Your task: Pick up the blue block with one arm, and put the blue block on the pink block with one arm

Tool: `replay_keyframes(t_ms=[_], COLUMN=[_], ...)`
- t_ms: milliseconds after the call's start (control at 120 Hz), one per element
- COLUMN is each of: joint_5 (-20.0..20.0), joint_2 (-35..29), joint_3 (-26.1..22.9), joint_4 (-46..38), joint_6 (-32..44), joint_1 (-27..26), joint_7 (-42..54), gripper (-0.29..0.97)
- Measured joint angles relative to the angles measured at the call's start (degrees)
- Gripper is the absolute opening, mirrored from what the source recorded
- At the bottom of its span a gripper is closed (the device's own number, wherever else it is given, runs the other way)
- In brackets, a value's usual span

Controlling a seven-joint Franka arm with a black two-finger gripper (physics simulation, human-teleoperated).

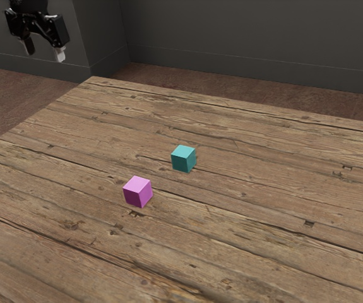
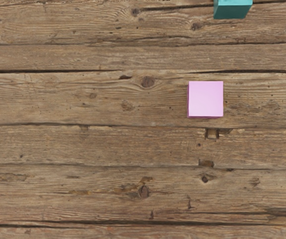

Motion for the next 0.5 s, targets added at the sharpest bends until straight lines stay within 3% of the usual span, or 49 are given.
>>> replay_keyframes(t_ms=[208,283,383,442,500], joint_5=[-0.51,-0.7,-1.38,-0.35,0.48], joint_2=[-0.96,-3.29,-3.11,0.02,1.55], joint_3=[-0.52,-2.34,-4.2,-7.62,-8.88], joint_4=[-0.33,-5.01,-15.48,-16.61,-16.86], joint_6=[-0.41,0.18,9.05,14.08,17.74], joint_1=[-0.95,0.49,1.94,4.52,3.0], joint_7=[-0.07,-0.03,5.81,10.56,14.61], gripper=[0.68,0.68,0.68,0.68,0.68])
